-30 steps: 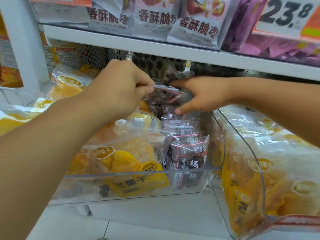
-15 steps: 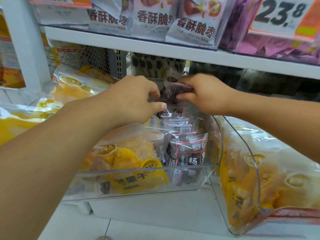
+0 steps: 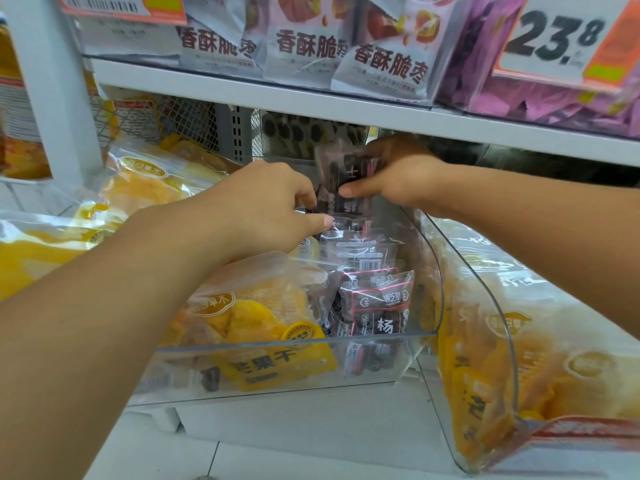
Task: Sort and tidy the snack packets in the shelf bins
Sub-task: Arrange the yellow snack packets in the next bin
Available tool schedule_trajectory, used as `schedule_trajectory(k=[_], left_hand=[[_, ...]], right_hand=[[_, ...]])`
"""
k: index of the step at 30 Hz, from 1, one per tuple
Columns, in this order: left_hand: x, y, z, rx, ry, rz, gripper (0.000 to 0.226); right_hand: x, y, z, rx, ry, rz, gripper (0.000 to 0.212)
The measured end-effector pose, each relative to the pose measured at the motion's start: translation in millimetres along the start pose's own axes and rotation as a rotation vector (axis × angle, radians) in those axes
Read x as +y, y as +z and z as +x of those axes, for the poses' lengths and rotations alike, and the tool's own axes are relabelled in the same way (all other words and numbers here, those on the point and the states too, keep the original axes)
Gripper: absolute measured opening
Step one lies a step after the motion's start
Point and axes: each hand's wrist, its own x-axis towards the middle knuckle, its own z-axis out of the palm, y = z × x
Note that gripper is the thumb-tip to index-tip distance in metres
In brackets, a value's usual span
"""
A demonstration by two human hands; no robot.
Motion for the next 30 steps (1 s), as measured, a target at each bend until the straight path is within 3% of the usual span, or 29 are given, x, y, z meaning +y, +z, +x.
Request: schedule_trajectory(k=[2,8,13,19,26,28,30], left_hand=[[-1.2,-0.6,-0.5,0.001,0.004,-0.004,0.041],[-1.3,0.1,-0.4,0.006,0.011,0.002,0.043],[-1.0,0.2,0.4,0.002,0.011,0.002,0.043],[-0.9,0.7,3.2,-0.004,0.011,0.018,0.039],[18.9,-17.6,-5.7,0.024,0.083,0.006,0.032],[41.5,-18.3,-15.0,0.043,0.156,-0.095,0.030],[74.4,-7.4,-26.7,0.007,0.245,-0.208,0.036]], right_hand=[[-1.0,6.5,3.2,0.063,0.000,-0.233,0.076],[2.5,25.6,6.1,0.186,-0.032,-0.499,0.075],[4.5,20.7,-10.3,-0.048,-0.115,-0.734,0.080],[-6.3,9.4,-17.4,-0.403,-0.249,-0.875,0.070],[-20.8,-51.1,-71.7,-0.551,-0.189,-0.608,0.052],[-17.1,-80.6,-111.3,-0.511,-0.176,-0.573,0.043],[-4.1,-98.7,-149.2,-0.361,-0.199,-0.452,0.033]])
